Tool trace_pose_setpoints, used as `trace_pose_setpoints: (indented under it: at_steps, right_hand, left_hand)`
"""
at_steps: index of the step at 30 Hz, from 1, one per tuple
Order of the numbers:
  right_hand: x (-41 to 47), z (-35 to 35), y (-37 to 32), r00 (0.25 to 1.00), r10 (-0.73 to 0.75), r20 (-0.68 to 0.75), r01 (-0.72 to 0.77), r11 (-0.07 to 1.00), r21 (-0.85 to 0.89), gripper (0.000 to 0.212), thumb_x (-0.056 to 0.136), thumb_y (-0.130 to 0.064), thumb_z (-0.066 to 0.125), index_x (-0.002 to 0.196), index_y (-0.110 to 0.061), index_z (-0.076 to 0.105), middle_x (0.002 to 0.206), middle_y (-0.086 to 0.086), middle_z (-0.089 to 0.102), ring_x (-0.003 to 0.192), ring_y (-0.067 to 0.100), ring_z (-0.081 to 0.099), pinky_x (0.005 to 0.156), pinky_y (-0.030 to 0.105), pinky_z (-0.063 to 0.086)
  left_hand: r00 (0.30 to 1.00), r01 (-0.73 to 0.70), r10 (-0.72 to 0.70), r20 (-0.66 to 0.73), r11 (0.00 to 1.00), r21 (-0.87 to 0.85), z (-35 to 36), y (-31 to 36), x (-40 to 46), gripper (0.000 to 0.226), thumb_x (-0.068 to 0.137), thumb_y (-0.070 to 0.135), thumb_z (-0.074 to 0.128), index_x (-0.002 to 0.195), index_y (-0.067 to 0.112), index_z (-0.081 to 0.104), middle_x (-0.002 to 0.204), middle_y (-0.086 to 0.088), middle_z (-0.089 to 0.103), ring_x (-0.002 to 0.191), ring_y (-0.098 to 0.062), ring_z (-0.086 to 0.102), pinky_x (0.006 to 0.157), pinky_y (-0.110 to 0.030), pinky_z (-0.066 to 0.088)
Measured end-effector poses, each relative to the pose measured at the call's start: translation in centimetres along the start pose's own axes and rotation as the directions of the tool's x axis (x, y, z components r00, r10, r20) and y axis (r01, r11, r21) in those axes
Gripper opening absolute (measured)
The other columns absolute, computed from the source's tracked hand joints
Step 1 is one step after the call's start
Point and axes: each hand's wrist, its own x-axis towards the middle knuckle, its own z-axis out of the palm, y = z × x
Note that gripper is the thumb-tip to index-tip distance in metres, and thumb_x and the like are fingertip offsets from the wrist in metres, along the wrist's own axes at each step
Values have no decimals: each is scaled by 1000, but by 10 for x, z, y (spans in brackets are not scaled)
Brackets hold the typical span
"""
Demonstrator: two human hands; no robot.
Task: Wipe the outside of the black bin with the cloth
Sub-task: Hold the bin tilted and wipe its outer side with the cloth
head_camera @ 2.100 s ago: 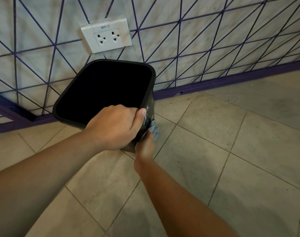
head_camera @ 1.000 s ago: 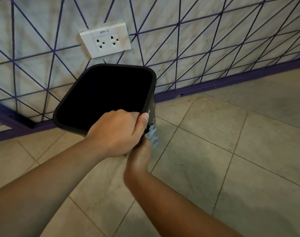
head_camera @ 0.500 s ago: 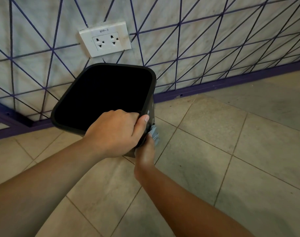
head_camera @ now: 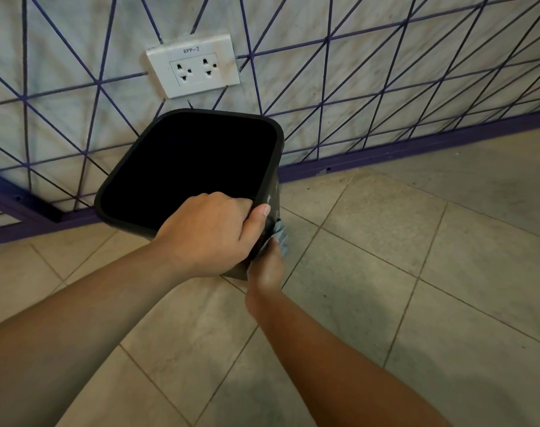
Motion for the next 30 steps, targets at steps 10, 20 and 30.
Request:
trace_pose_setpoints:
  at_steps: [10,20,30]
  right_hand:
    - [0,2,-3,1000,9,4,-9,1000,-26,46,110,-38,36,146,-16,54,135,6,65,111,14,64,79,23,53]
    - [5,-13,-19,999,15,46,-8,988,-157,49,114,-36,29,151,-10,48,139,13,61,105,16,59,67,18,46]
    - [38,-3,-60,991,-56,121,82,971,-224,49,113,-30,31,141,-1,59,136,23,65,129,35,61,103,39,51]
  left_hand:
    - [1000,1,-1,7,1000,-23,-1,0,0,46,98,49,24,61,26,40,53,4,47,48,-12,46,49,-32,31]
    - [1000,-19,19,18,1000,13,-2,1,-1,44,96,50,28,60,27,34,50,6,41,44,-8,41,46,-28,25]
    - [997,-53,55,62,998,-33,-3,-4,1,40,93,50,31,60,29,34,48,7,41,42,-8,42,44,-27,25]
